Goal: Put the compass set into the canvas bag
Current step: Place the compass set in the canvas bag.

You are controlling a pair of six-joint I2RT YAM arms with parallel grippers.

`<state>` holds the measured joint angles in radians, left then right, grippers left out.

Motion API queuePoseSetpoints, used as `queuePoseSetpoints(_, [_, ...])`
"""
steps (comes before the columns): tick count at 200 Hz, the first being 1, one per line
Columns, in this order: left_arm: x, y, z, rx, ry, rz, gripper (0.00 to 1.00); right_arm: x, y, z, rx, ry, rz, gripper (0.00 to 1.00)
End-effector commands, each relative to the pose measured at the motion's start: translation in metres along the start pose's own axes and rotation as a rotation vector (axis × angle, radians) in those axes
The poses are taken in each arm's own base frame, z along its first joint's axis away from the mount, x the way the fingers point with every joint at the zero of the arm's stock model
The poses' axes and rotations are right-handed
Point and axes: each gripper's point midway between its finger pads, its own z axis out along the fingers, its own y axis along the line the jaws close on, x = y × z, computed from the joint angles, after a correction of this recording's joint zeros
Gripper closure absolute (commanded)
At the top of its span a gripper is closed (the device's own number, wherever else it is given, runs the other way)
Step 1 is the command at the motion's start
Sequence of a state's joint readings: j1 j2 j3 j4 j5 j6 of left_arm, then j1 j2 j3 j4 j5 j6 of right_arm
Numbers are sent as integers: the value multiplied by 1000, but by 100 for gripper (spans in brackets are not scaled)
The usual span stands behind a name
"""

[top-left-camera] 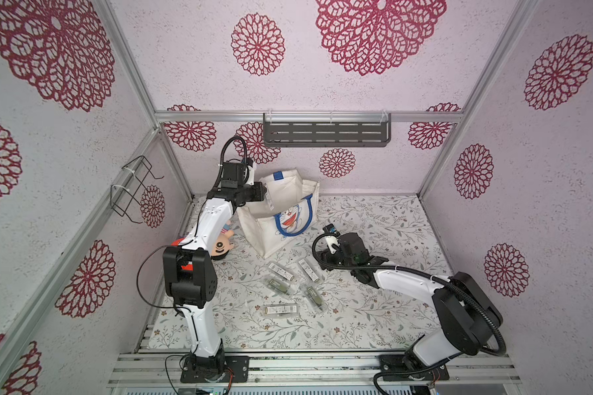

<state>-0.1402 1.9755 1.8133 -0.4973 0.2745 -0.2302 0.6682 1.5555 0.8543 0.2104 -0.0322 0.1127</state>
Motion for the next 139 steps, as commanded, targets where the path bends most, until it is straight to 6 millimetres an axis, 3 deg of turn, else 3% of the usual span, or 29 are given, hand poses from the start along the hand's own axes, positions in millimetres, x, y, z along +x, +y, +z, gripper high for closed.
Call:
queuePoseSetpoints(1, [12, 3, 12, -18, 42, 27, 84, -4, -1, 1, 25, 5, -20, 27])
queuePoseSetpoints(55, [58, 10, 26, -38, 148, 19, 83, 17, 4, 12, 29, 67, -30, 26])
queuePoseSetpoints(84, [76, 4, 21, -57, 202, 47, 81, 26, -1, 16, 58, 101, -30, 25])
queuePoseSetpoints(104, [85, 4, 17, -87, 240, 73, 79, 33, -2, 19, 65, 137, -31, 25])
queuePoseSetpoints(111, [73, -2, 1, -90, 211, 88, 79, 35, 0, 19, 60, 146, -32, 25])
queuePoseSetpoints(139, [74, -8, -16, -105, 230, 116, 79, 44, 7, 21, 42, 178, -37, 23])
